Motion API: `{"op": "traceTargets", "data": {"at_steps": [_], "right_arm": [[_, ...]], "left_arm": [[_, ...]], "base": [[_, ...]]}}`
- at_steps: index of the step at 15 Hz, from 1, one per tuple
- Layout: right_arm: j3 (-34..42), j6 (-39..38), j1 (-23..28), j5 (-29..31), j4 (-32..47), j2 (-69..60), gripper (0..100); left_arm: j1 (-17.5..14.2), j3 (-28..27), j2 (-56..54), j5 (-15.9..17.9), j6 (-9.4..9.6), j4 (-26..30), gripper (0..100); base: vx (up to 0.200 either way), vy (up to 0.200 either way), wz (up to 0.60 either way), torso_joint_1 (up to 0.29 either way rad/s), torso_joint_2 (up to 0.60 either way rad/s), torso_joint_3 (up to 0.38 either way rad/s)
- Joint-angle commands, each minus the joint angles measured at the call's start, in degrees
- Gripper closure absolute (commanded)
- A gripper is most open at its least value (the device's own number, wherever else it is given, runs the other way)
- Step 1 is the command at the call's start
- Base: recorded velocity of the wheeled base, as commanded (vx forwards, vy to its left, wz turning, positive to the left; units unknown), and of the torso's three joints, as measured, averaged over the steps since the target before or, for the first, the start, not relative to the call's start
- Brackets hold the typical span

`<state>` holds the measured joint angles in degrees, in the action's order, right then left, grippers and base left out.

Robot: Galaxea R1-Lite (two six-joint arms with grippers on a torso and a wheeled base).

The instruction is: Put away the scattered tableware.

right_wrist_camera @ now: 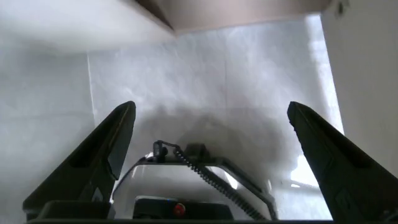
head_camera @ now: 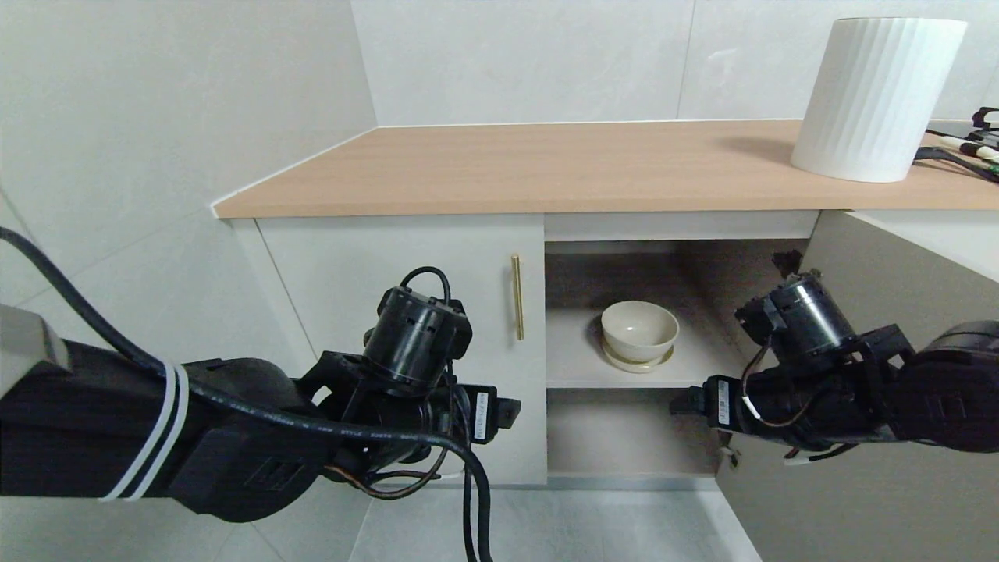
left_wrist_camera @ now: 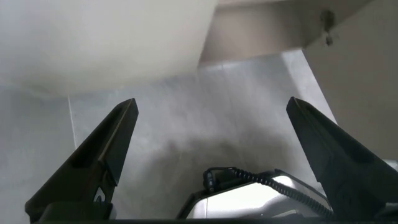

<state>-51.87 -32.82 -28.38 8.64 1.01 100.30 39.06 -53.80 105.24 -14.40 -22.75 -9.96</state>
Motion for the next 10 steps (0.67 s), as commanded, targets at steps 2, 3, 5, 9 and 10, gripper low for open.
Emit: {"op": "traceTargets", "data": {"at_steps": [2,3,5,9,10], "right_arm": [[6.3,0.5,-3.9,0.1,0.0,-2.9,0],[7.5,0.5,-4.9,0.1,0.0,-3.6,0],[8.2,0.5,-5.2,0.1,0.0,-4.9,0],[9.4,0.3,-6.8,0.1,0.0,-6.4,0],[9.4,0.3,-7.3,0.1,-0.1,-6.4,0]], "left_arm": [[0.0,-0.1,0.1,0.0,-0.02,-0.1,0],[0.1,-0.1,0.1,0.0,-0.02,-0.1,0],[0.0,-0.1,0.1,0.0,-0.02,-0.1,0],[0.0,-0.2,0.2,0.0,-0.02,-0.1,0],[0.1,-0.2,0.5,0.0,-0.02,-0.1,0]], "base": [[-0.2,0.0,0.0,0.002,0.0,0.0],[-0.2,0.0,0.0,0.002,0.0,0.002],[-0.2,0.0,0.0,0.0,0.0,0.005],[-0.2,0.0,0.0,0.001,0.0,0.004],[-0.2,0.0,0.0,0.002,0.01,0.007]]}}
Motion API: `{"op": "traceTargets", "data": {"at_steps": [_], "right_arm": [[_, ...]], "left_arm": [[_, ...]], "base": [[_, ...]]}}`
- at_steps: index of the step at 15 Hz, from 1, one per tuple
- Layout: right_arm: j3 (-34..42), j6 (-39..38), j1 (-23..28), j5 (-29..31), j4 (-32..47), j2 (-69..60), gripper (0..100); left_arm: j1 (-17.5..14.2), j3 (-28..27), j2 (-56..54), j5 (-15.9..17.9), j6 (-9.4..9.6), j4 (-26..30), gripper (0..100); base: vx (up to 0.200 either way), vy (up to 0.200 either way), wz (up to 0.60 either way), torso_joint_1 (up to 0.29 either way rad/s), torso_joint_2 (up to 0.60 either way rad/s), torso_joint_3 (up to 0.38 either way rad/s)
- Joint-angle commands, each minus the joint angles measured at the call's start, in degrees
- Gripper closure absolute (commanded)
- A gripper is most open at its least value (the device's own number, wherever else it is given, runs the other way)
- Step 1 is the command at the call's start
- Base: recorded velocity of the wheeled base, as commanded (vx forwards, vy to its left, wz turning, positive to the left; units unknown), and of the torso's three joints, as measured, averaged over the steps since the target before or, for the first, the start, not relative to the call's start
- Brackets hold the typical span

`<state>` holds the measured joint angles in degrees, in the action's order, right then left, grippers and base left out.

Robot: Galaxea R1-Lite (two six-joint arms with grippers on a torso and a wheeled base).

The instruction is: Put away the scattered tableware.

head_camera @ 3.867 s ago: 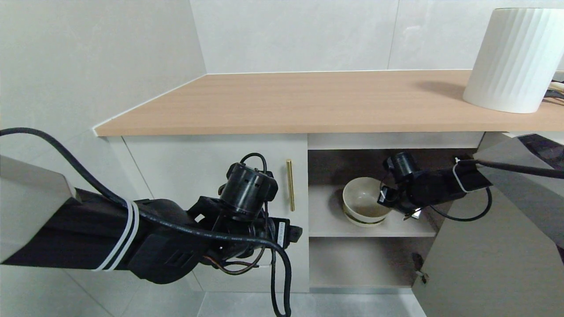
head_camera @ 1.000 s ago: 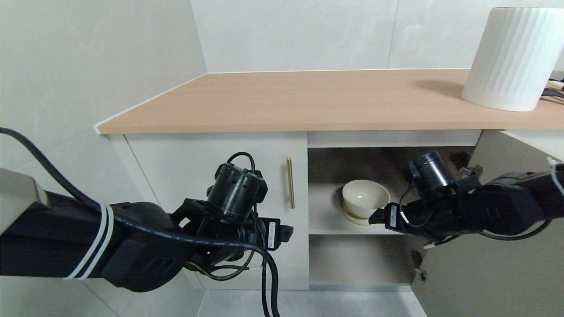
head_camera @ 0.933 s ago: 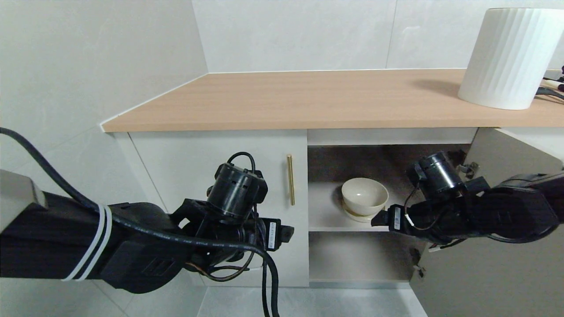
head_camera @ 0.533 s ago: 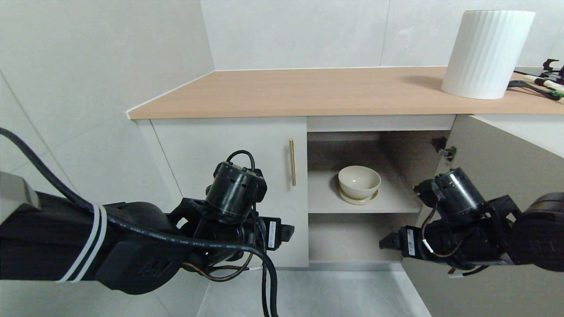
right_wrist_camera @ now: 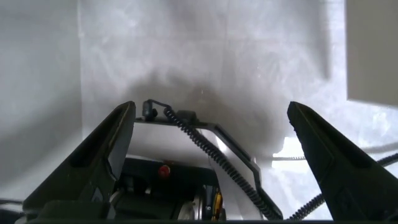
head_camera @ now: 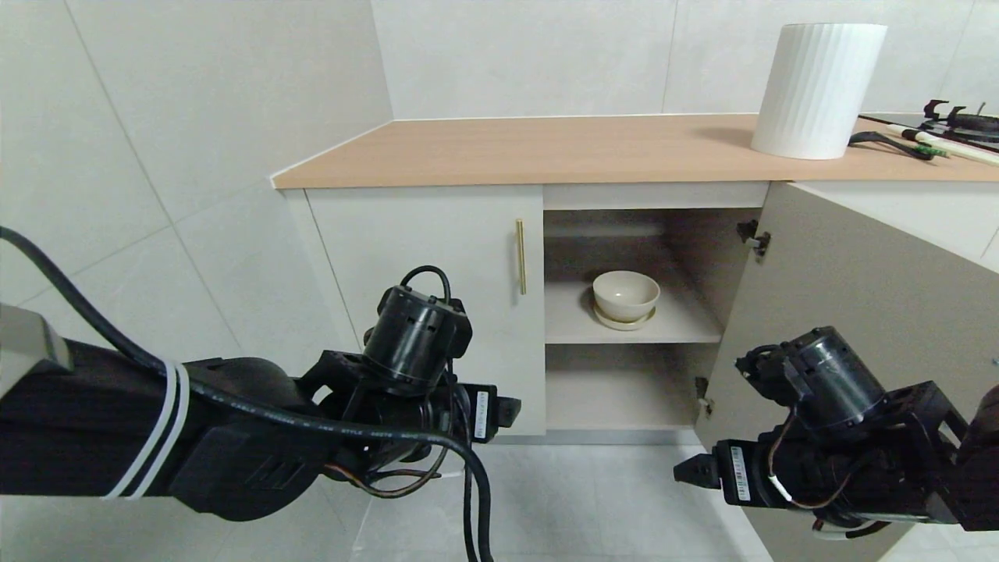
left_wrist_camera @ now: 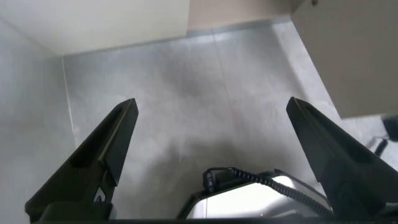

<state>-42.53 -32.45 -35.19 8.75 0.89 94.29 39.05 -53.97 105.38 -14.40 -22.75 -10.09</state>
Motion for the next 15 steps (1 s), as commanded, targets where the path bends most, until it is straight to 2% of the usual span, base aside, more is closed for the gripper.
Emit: {"op": "traceTargets", "data": {"at_steps": [1,2,11,13,15], "right_arm": [[0.1,-0.1,-0.5,0.0,-0.1,-0.6,0],[0.3,-0.1,-0.5,0.0,-0.1,-0.9,0],[4.2,-0.2,-0.5,0.4,0.1,-5.0,0],[6.0,-0.8,-0.1,0.4,0.2,-6.8,0],[7.0,-1.6,-0.1,0.5,0.2,-6.8,0]], "left_arm": [[0.0,0.0,0.3,0.0,-0.02,0.0,0],[0.0,0.0,0.3,-0.1,-0.02,-0.1,0],[0.2,-0.3,0.4,-0.1,0.51,-0.1,0],[0.2,-0.2,0.7,-0.5,1.48,-0.1,0],[0.2,-0.2,0.6,-0.5,1.48,-0.1,0]], "base": [[-0.2,0.0,0.0,0.002,0.01,0.002],[-0.2,0.0,0.0,0.007,0.01,0.002],[0.0,0.0,0.0,0.0,0.0,0.0],[0.0,-0.2,0.0,0.005,0.0,0.002],[0.0,-0.2,0.0,0.002,0.0,0.0]]}}
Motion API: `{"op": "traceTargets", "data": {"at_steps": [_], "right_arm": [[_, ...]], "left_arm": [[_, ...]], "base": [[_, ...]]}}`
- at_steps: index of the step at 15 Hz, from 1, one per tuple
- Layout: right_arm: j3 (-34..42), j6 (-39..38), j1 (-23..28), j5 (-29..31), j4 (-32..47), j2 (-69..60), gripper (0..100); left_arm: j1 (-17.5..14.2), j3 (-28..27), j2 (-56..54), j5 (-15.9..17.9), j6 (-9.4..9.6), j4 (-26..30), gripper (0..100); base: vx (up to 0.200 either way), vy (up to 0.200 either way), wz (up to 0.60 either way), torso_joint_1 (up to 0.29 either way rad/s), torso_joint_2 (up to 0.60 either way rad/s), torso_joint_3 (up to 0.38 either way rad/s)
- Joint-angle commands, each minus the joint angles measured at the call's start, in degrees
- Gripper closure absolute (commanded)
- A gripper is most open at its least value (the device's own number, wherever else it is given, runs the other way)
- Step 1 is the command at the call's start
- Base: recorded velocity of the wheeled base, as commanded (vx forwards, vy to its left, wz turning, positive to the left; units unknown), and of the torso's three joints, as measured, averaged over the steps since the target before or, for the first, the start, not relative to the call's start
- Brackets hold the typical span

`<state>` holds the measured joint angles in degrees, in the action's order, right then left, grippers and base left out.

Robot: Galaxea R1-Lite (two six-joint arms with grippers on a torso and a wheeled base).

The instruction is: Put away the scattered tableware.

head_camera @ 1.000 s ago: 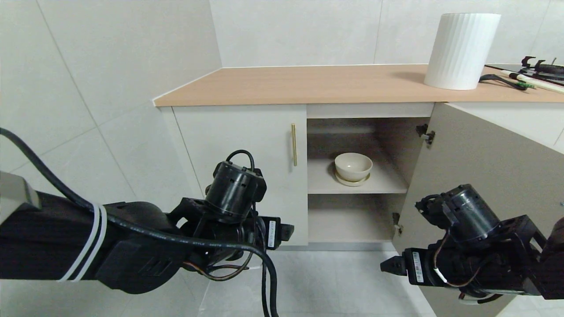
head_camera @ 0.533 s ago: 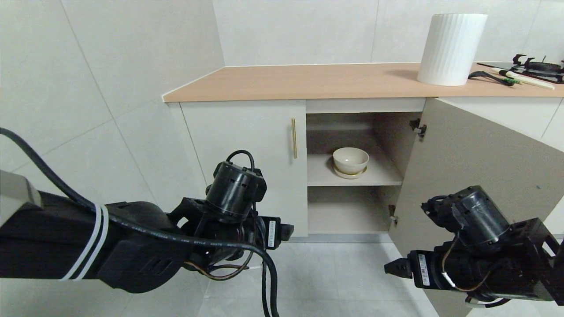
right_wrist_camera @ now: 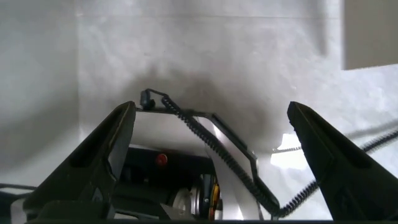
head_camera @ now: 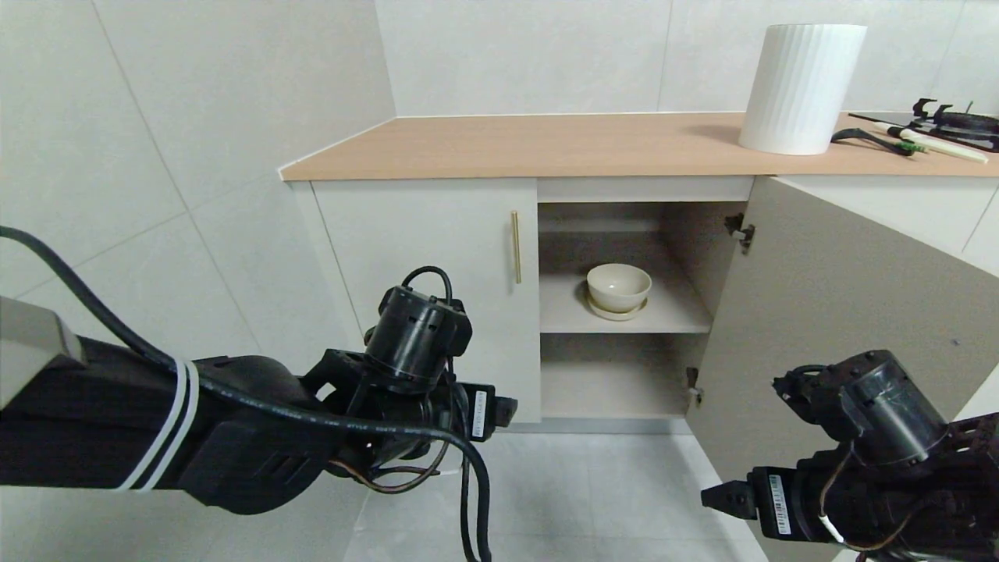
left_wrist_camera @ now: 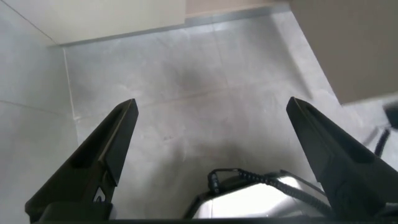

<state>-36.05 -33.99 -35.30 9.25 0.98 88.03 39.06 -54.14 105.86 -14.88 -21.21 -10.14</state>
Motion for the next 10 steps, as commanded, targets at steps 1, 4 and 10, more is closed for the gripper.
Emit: {"op": "traceTargets", "data": {"at_steps": [1,4,10], "right_arm": [[1.0,-0.3,0.0,0.0,0.1,-0.7,0],[1.4,-0.3,0.1,0.1,0.1,-1.3,0],[6.1,-0.1,2.9,0.2,0.3,-2.9,0]], "left_arm": [[0.1,0.0,0.1,0.0,-0.06,-0.1,0],[0.1,-0.1,0.4,0.0,-0.06,-0.1,0],[0.1,-0.1,0.6,0.0,-0.15,-0.1,0]], "base": [[0.0,-0.2,0.0,0.022,0.0,0.002],[0.0,-0.2,0.0,0.001,0.0,0.002],[0.0,-0.167,0.0,0.001,0.0,0.002]]}}
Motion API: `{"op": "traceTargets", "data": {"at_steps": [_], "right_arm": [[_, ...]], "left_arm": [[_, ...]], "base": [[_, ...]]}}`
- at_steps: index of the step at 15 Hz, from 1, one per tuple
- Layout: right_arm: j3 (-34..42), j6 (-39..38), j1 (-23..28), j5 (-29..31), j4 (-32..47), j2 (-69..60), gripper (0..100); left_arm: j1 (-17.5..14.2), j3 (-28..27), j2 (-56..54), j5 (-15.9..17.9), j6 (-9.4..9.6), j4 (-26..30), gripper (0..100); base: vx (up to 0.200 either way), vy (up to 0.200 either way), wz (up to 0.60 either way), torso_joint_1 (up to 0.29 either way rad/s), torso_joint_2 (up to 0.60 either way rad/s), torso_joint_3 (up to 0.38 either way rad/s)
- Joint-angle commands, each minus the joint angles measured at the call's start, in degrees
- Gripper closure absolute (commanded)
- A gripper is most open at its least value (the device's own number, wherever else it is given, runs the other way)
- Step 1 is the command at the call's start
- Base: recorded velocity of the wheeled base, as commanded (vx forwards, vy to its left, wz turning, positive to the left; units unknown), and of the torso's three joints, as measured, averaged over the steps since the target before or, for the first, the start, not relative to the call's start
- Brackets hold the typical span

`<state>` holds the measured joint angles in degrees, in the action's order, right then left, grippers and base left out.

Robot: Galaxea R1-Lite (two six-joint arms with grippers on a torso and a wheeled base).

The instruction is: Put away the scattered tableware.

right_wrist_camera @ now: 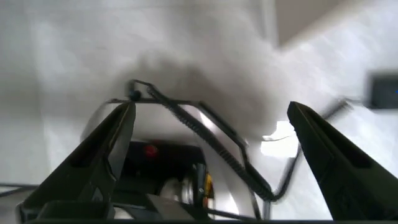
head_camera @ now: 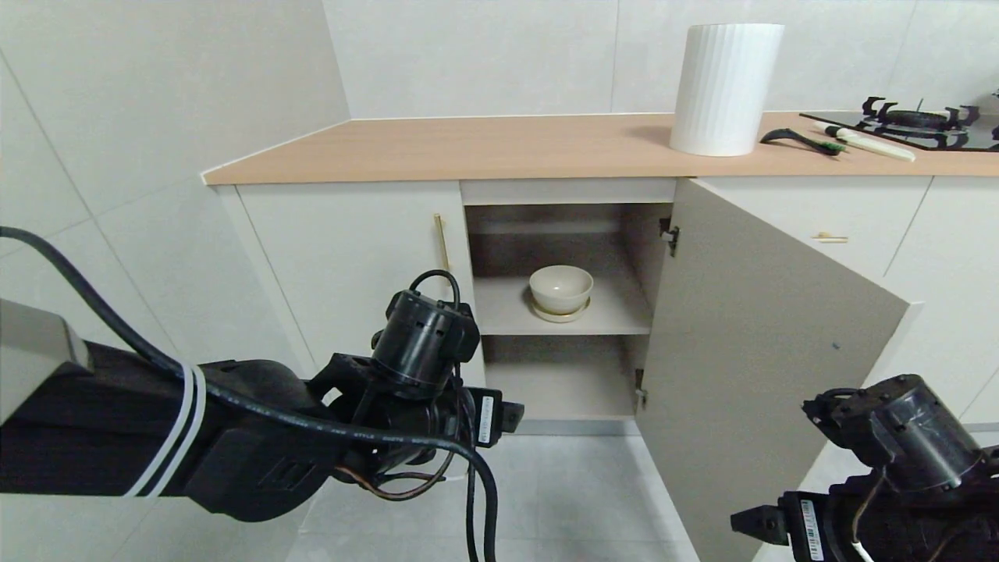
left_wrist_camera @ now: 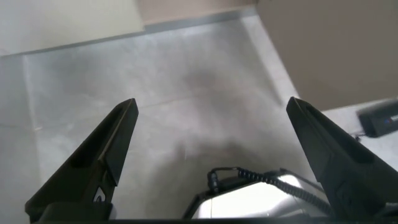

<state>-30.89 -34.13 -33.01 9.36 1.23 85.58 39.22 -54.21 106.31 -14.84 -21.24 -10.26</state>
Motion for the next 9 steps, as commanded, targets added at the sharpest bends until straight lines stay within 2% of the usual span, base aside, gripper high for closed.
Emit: {"op": "traceTargets", "data": {"at_steps": [1,2,3,5,7,9], "right_arm": [[1.8,0.0,1.9,0.0,1.7,-1.4,0],[1.9,0.2,3.1,0.0,4.1,-2.3,0],[1.7,0.5,6.2,0.2,10.5,-4.7,0],[1.7,0.6,14.4,0.2,12.0,-6.2,0],[-0.2,4.3,23.4,0.5,7.2,-5.3,0],[-0.7,8.3,30.1,0.6,-2.0,-3.0,0]], "left_arm": [[0.0,0.0,0.1,0.0,-0.12,0.0,0],[0.0,0.0,0.1,0.0,-0.12,0.0,0],[-0.1,0.0,0.1,0.0,-0.12,0.0,0],[-0.1,0.0,0.0,0.0,-0.12,0.0,0],[-0.1,0.0,-0.1,0.0,-0.21,0.0,0],[-0.2,0.0,-0.5,-0.5,-0.21,0.0,0]], "base": [[0.0,0.0,0.0,0.0,0.0,0.0],[0.0,0.0,0.0,0.0,0.0,0.0],[0.0,0.0,0.0,0.0,0.0,0.0],[0.0,0.0,0.0,0.0,0.0,0.0],[0.0,0.0,0.0,0.0,0.0,0.0],[0.0,0.0,0.0,0.0,0.0,0.0]]}}
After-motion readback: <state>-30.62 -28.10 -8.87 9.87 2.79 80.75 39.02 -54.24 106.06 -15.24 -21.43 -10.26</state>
